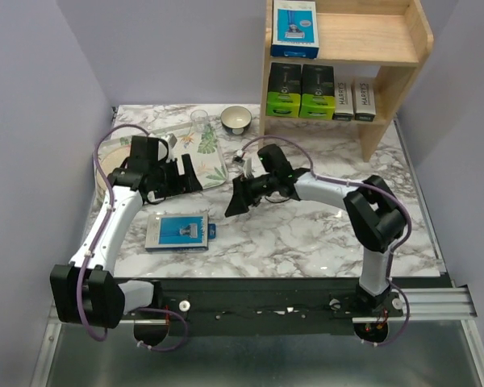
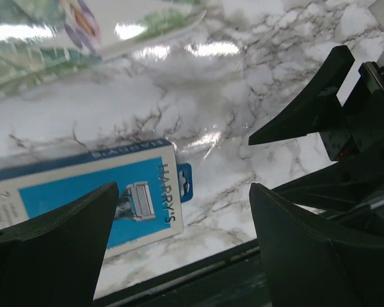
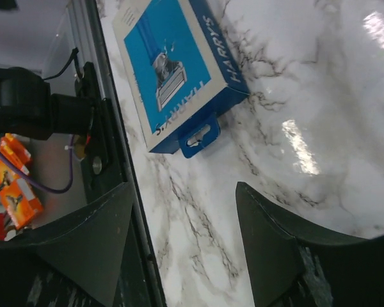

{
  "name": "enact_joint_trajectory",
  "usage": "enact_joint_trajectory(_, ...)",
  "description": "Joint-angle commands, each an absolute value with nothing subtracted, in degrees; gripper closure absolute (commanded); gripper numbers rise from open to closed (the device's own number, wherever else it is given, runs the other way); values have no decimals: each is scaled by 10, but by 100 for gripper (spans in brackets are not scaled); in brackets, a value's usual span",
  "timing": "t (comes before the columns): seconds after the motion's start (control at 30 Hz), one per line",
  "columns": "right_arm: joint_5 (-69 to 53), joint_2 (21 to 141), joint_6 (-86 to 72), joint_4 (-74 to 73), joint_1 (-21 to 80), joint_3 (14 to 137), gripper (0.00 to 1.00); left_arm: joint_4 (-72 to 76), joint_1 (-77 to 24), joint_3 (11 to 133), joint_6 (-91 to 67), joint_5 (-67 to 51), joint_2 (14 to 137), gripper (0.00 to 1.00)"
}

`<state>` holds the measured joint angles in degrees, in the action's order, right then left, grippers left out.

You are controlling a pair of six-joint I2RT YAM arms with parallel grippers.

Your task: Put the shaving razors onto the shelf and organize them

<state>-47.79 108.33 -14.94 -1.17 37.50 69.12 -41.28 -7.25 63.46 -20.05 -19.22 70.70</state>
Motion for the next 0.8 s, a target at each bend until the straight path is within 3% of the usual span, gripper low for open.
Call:
enact_joint_trajectory(0.0,-521,1149,-208,12,391,729,27,-439,-19,558,-296,-279,708,6)
enact_joint_trajectory(0.4,-528,1267,-290,17,428,800,32,-408,45,341,-350,-388,637,7)
enact_joint_trajectory(0.77,-547,1338,-319,15,434,828,54,-405,133,322,-359,-312,640,7)
